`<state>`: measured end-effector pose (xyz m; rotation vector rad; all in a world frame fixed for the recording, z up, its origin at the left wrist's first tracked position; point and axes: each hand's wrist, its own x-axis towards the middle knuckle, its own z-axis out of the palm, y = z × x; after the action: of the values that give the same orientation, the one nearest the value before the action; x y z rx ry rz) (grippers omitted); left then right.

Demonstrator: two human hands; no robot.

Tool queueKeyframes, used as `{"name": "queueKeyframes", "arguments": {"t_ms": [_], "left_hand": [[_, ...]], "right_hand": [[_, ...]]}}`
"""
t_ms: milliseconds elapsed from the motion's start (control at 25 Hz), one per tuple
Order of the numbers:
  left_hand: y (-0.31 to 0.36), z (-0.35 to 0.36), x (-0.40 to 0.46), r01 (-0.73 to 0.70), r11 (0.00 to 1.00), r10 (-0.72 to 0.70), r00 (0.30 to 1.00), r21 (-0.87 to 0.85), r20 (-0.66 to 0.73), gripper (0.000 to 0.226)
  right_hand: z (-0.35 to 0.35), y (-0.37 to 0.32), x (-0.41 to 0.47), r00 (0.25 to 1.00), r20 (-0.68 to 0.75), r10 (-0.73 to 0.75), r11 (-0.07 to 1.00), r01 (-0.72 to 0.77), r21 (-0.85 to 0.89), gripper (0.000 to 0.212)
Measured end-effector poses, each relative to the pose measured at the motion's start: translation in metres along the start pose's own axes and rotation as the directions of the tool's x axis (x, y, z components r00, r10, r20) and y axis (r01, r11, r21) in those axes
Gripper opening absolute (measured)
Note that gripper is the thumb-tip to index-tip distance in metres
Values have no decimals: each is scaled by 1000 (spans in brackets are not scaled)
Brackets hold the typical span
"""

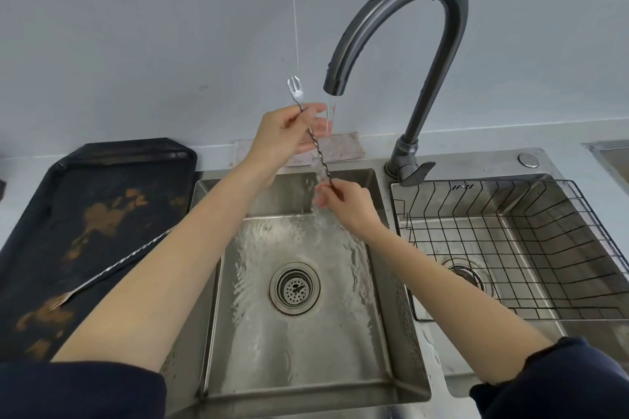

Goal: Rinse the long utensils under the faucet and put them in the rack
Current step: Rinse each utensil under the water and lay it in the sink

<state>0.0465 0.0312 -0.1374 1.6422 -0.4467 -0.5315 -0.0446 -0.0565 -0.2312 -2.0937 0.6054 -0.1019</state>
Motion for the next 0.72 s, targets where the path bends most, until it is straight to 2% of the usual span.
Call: {"name": "queueKeyframes", "arguments": {"t_ms": [160, 280, 400, 560, 720], "left_hand": [[4, -20, 8, 0, 985, -16, 996, -175, -90, 21], [2, -40, 11, 21, 948, -78, 983, -318, -168, 21], [-6, -62, 12, 70, 861, -213, 949, -503, -233, 18], [-24, -78, 5, 149, 673, -400, 897, -725, -187, 16], [-41, -78, -6, 220, 615, -483, 864, -758, -141, 24]], "right_hand": [[-9, -10, 8, 997, -58, -42, 999, 44, 31, 33], [-19, -24, 13, 988, -76, -134, 990, 130, -51, 25], [-33, -38, 19, 973, -86, -213, 966, 196, -167, 22], [-46, -50, 22, 947, -98, -307, 904, 258, -341, 19], [-53, -52, 20, 907, -103, -409, 865, 350, -359, 15]]}}
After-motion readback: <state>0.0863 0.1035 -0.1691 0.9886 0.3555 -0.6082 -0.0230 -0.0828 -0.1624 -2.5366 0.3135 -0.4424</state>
